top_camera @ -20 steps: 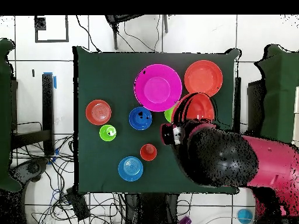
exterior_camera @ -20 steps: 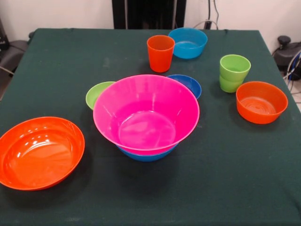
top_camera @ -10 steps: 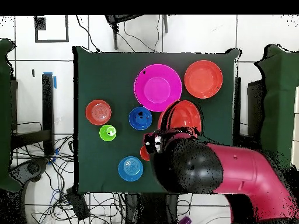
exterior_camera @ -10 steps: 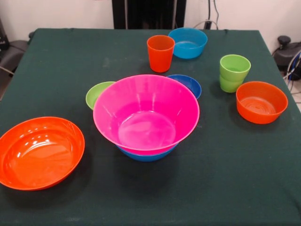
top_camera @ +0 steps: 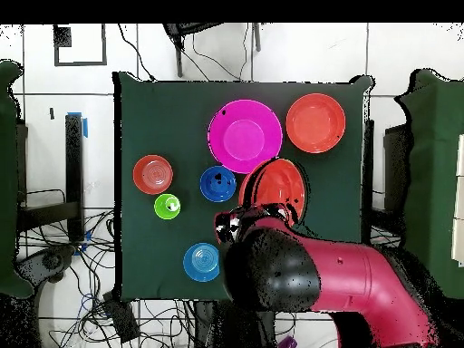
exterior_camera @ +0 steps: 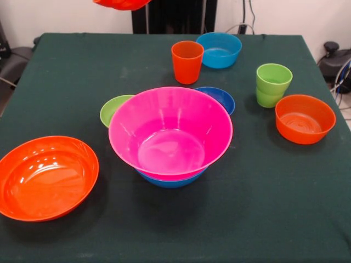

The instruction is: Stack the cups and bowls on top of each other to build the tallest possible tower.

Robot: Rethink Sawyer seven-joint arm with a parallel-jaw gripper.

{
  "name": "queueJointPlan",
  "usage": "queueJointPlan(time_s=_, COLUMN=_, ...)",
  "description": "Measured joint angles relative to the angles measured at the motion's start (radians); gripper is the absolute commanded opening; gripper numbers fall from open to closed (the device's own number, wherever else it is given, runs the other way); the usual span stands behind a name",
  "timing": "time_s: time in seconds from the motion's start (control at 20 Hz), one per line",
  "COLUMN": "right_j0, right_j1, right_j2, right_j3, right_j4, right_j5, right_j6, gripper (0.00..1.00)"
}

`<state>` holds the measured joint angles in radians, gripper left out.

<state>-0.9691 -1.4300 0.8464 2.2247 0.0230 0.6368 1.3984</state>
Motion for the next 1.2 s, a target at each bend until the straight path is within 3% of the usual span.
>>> queueJointPlan(time_s=0.35, right_j0=0.044, right_j1=0.028, right_j2=-0.050, right_j3=-0.017, right_j4=-0.013, right_j5=-0.024, right_j6=0.003, gripper=0.00)
queueJointPlan(time_s=0.75, right_j0=0.183, right_j1=0.160, right_j2=-0.130, right_j3=-0.177, right_j4=-0.116, right_j5=-0.012, right_j6=0.036, gripper=0.00)
queueJointPlan(time_s=1.2, right_j0=0.296, right_j1=0.343, right_j2=-0.207, right_j3=-0.405, right_j4=-0.185, right_j5=0.044, right_j6=0.064, gripper=0.00)
